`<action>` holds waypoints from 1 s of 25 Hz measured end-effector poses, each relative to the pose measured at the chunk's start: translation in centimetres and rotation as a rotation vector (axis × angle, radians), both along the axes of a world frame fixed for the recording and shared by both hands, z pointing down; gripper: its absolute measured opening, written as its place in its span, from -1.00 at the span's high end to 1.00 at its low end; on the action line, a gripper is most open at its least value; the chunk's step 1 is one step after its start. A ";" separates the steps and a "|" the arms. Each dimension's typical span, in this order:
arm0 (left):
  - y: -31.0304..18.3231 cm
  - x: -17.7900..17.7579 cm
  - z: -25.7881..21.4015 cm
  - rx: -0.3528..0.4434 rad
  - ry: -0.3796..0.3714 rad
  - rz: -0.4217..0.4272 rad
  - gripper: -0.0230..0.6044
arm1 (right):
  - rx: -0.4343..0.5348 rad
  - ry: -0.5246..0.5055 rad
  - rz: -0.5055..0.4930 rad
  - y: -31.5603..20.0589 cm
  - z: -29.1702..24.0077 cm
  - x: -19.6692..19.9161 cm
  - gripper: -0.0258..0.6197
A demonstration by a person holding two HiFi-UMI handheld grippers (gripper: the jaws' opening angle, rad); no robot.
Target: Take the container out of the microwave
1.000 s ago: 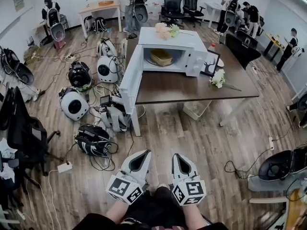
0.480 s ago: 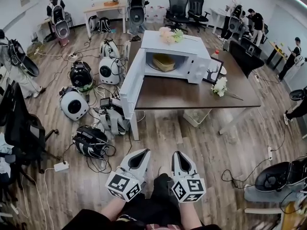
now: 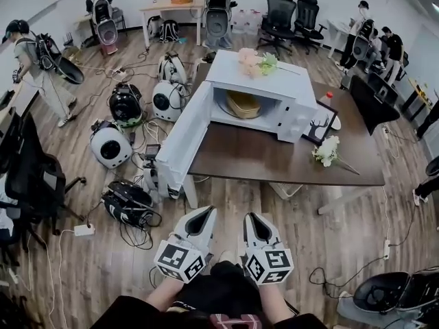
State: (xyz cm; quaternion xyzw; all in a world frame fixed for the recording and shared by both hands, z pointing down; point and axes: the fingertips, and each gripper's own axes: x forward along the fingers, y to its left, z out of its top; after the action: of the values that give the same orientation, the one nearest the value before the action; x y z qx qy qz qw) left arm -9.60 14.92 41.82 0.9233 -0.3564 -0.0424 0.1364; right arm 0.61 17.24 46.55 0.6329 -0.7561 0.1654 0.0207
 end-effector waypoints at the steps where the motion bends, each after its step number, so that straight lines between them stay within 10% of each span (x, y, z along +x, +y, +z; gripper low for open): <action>1: -0.8 1.0 0.0 0.000 0.002 -0.009 0.90 | 0.006 0.009 -0.010 -0.8 -0.2 0.9 0.80; 25: -9.0 11.1 4.4 -0.051 -0.109 -0.035 0.90 | -0.090 0.007 -0.112 -7.7 3.2 9.2 0.71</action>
State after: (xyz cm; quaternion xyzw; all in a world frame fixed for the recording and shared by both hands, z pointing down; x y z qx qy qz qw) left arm 1.51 5.91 46.17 0.9142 -0.3802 0.0148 0.1394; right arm 9.77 9.56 49.71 0.5886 -0.7820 0.1957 0.0611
